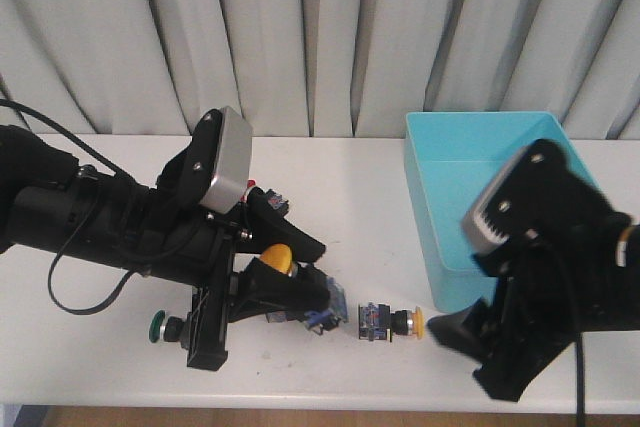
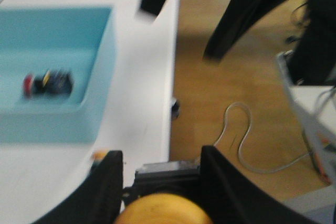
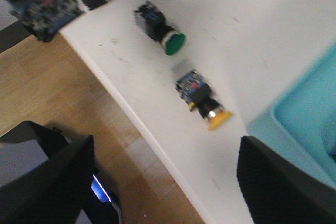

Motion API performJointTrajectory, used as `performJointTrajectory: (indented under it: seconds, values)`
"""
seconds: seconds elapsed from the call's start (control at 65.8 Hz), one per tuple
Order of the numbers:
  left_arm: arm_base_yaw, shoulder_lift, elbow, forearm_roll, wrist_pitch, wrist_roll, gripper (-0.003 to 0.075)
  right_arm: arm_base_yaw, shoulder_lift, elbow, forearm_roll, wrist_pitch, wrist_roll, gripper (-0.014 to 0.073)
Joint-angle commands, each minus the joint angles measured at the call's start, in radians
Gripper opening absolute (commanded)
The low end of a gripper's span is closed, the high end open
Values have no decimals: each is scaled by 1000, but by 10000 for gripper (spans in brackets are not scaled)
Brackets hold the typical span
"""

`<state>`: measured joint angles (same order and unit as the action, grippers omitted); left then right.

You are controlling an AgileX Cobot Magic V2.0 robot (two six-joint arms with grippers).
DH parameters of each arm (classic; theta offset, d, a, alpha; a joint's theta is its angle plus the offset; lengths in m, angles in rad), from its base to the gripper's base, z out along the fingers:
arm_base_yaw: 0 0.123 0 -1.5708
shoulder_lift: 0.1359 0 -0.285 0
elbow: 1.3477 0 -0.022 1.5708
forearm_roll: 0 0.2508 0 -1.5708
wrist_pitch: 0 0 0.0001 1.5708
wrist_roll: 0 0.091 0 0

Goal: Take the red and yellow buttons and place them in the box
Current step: 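Carry the yellow button with the left gripper toward the right gripper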

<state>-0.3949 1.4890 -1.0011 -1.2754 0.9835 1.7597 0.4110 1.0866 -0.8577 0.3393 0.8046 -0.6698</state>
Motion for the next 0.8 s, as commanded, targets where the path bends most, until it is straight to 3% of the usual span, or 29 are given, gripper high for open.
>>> performJointTrajectory:
  seconds: [0.0, 0.137, 0.349, 0.516, 0.79]
  values:
    - [3, -27, -27, -127, 89, 93, 157, 1, 31, -27, 193, -48, -303, 594]
    - [3, -27, -27, -126, 103, 118, 157, 1, 110, -27, 414, -45, -666, 584]
    - [3, -27, -27, -126, 106, 130, 157, 1, 194, -27, 700, -20, -987, 545]
    - [3, -27, -27, -144, 106, 135, 157, 1, 228, -27, 734, 2, -1030, 492]
    - [3, -27, -27, -170, 115, 135, 157, 1, 228, -27, 740, 4, -1035, 485]
